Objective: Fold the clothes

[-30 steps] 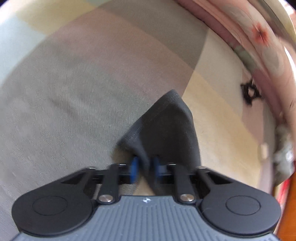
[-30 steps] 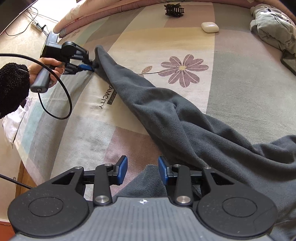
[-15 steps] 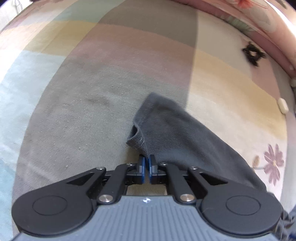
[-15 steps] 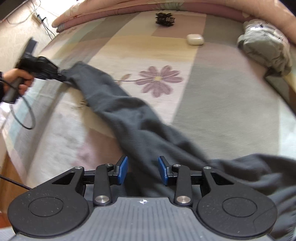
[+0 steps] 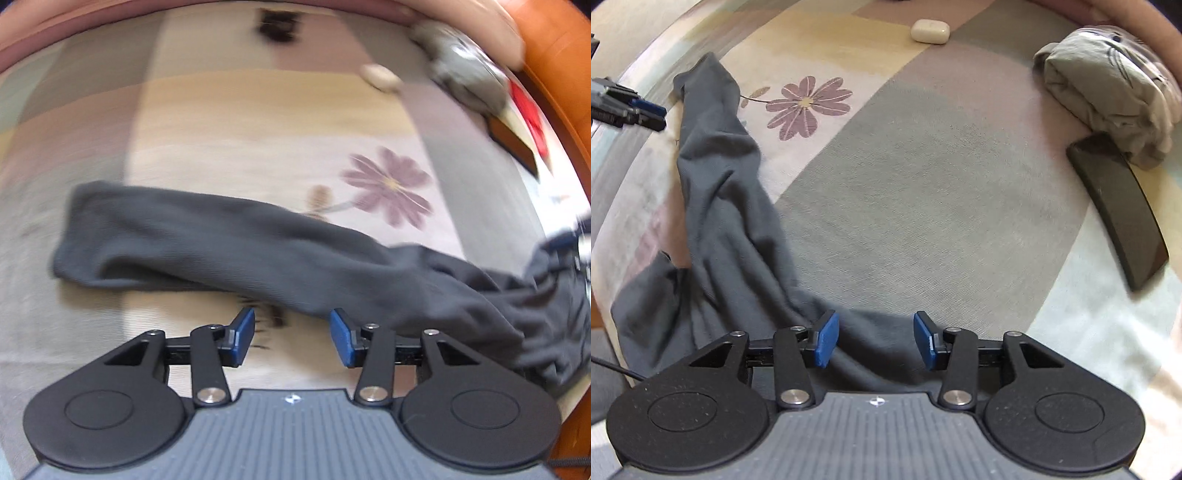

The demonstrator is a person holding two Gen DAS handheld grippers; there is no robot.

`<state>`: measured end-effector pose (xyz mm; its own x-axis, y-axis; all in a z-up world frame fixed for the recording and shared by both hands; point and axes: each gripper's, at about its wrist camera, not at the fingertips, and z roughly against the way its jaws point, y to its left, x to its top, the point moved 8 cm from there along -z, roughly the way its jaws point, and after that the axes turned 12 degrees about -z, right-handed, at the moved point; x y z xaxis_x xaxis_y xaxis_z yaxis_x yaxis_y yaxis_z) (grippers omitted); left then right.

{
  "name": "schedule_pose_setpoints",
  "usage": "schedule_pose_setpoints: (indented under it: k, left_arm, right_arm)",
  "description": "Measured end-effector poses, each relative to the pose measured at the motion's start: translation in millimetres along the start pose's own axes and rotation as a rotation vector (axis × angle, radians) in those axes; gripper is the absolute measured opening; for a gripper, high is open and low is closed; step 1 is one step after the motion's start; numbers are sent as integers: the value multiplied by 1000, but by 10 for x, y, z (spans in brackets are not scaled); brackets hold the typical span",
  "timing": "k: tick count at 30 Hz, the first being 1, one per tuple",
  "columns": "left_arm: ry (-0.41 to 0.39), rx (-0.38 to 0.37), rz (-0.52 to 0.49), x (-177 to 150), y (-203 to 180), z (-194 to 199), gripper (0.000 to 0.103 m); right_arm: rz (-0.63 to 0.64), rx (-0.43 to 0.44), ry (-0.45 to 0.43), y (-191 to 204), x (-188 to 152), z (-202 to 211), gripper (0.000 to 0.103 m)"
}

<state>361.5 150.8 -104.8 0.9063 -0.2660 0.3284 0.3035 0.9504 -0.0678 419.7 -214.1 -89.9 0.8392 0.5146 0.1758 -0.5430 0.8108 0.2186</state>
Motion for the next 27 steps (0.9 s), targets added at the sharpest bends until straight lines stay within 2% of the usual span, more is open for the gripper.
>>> schedule_pose_setpoints:
  k: [2, 8, 11, 17, 23, 25, 27]
  left_arm:
    - [0, -8, -46, 38, -214, -57, 46]
    - [-22, -29, -160, 198, -738, -84, 49]
    - [-38, -43, -180, 274, -940, -82, 51]
    - [-57, -68, -182, 402, -1236, -103, 51]
    - [-59, -121, -174, 547, -1501, -164, 51]
    - [-56, -134, -185, 561, -1586, -168, 51]
    - [-45, -141, -190, 550, -1651, -179, 52]
  right_arm:
    - [17, 37, 45, -119, 90, -51, 61]
    - [42, 140, 232, -497, 169, -275, 61]
    - [21, 263, 359, -595, 106, -348, 61]
    - [39, 441, 528, -512, 162, -485, 68]
    - [51, 585, 598, -293, 256, -601, 71]
    - [-22, 631, 601, -442, 175, -581, 70]
    - [-106, 662, 617, -623, 32, -577, 62]
